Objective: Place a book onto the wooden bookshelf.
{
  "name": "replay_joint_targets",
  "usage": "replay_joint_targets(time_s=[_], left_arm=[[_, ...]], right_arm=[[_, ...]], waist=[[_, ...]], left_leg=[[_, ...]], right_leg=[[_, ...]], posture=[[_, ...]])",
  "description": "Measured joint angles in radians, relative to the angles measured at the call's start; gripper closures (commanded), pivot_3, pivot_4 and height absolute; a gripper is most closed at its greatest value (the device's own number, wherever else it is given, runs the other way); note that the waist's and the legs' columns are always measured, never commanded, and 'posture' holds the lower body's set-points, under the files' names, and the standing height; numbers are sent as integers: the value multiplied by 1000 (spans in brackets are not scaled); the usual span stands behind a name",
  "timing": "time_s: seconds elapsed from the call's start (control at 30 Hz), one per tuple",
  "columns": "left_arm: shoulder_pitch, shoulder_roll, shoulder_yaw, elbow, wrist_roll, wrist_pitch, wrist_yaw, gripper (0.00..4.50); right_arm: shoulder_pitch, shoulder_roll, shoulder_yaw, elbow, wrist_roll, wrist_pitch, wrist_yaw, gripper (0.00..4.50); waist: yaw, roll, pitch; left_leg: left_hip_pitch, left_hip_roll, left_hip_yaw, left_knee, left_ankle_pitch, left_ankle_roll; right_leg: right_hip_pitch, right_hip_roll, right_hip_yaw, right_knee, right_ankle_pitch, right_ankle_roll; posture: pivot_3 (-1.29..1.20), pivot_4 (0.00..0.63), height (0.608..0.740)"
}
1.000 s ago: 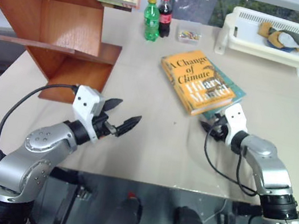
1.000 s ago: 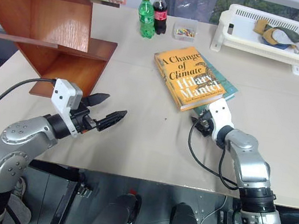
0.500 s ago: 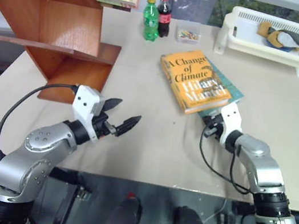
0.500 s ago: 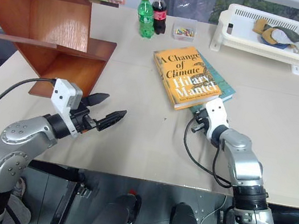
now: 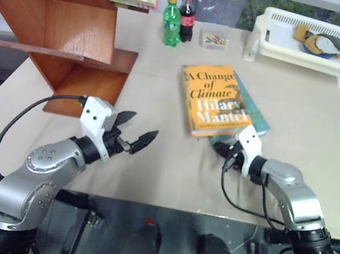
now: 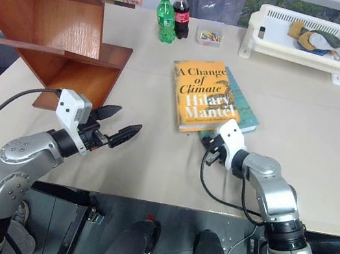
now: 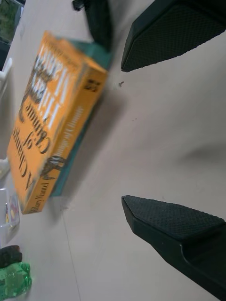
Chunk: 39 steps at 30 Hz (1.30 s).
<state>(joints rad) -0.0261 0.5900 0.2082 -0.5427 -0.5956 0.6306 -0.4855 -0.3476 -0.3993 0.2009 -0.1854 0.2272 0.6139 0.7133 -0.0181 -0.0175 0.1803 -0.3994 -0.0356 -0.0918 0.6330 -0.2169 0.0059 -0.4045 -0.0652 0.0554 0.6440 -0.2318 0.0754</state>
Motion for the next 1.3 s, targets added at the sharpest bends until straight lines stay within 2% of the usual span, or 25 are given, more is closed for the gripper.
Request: replay_joint_targets(time_s=[0.17,0.2,0.23,0.4,0.57,0.67,0.73,0.87,0.9,1.03,1.3], left_arm=[[6,2,0,1,4,1,-4,0],[7,5,1,2,1,4,-12,0],[9,5,11,6,-17,11,-21,0],[11,2,31,20,-74,48,-33,0],[-103,-39,85,124,-270,225,17,0],[-222,-78,106,256,-385,355,80,0],[-308,-111,123,366,-443,414,121,0],[-479,-150,154,603,-491,470,155,0],[-549,-170,156,709,-491,476,153,0],[-701,-199,145,975,-439,457,95,0],[-846,-260,127,1285,-326,407,-19,0]], right_arm=[[38,-16,38,-49,13,31,22,4488],[38,-18,40,-51,13,37,22,3936],[37,-22,39,-54,15,39,22,3614],[68,-77,14,-128,55,46,50,1276],[177,-174,-126,-315,200,63,117,1276],[186,-182,-211,-382,273,76,108,404],[185,-190,-228,-407,289,77,95,46],[183,-190,-264,-449,268,31,32,46],[205,-200,-293,-480,270,29,18,46],[267,-220,-347,-577,288,32,-26,46],[299,-236,-386,-658,295,52,-101,46]], waist=[[1,0,0],[1,0,0],[0,0,0],[5,0,0],[8,0,0],[0,-1,0],[1,-1,0],[4,-2,0],[5,-1,0],[8,-2,0],[5,-2,0]], left_leg=[[0,0,0,0,0,0],[0,0,0,0,0,0],[0,0,0,0,0,0],[0,0,-1,0,0,0],[-1,0,-3,1,0,0],[1,1,-4,2,0,0],[1,0,-5,3,0,0],[0,-2,-6,3,0,0],[0,-3,-6,3,0,0],[-2,-6,-7,3,0,0],[-2,-6,-7,2,0,-1]], right_leg=[[0,0,0,0,0,0],[0,0,0,0,0,0],[0,0,0,0,0,0],[0,0,-1,0,0,0],[1,0,-3,0,0,1],[3,1,-4,0,-1,1],[3,3,-5,1,-2,3],[3,3,-6,2,0,1],[3,2,-6,2,0,1],[2,-1,-7,1,0,1],[1,-1,-7,1,0,1]], posture=[[0,150,740],[0,150,740],[0,150,740],[0,150,740],[0,150,740],[0,150,740],[0,150,740],[0,150,740],[0,150,740],[0,150,740],[0,150,740]])
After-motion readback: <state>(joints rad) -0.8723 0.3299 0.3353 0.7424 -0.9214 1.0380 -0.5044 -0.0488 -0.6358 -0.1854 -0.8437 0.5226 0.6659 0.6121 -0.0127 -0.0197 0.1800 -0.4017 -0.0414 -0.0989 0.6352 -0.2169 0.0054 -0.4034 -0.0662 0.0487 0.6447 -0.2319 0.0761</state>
